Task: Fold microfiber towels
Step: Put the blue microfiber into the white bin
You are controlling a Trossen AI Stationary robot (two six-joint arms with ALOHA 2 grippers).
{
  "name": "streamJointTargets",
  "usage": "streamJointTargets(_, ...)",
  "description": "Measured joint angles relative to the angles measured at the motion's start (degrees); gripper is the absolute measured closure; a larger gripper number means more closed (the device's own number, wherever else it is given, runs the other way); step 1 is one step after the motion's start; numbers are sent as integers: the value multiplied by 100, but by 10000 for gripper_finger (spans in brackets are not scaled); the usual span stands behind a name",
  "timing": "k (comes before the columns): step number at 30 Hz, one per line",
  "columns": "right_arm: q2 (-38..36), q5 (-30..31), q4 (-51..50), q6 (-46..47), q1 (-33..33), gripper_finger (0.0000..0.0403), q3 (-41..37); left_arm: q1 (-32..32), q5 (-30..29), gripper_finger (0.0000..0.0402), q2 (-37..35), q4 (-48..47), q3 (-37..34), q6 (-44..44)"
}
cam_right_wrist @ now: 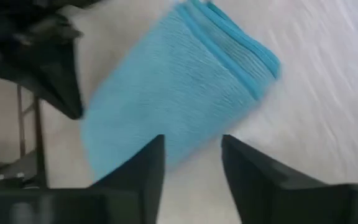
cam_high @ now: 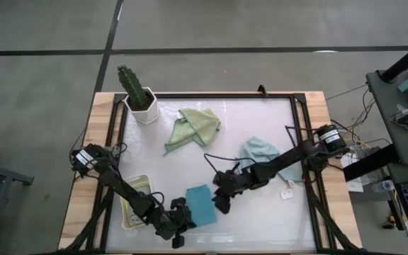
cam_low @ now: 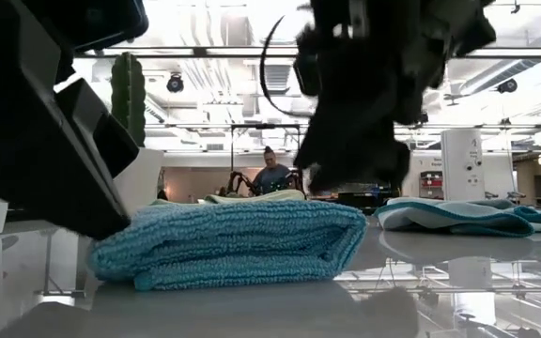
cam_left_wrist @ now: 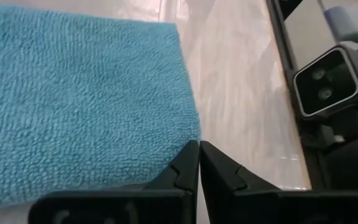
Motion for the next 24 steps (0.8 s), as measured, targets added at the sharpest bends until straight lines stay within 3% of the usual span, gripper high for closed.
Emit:
streamJointTargets(7,397,-53,815,434,-2,153,-224,34,-86,401,0,-128,-17,3)
streamJointTargets(13,876,-275,1636,465,-14,112,-137,73,-111,401,2,-181,-22,5)
streamJointTargets(19,1103,-434,2457,396,-23,116,-139,105,-116,401,4,-208,-24,5)
streamJointTargets(24,1112,-283,2544,279,-19,166,-139,105,-116,402,24,-202,-24,4)
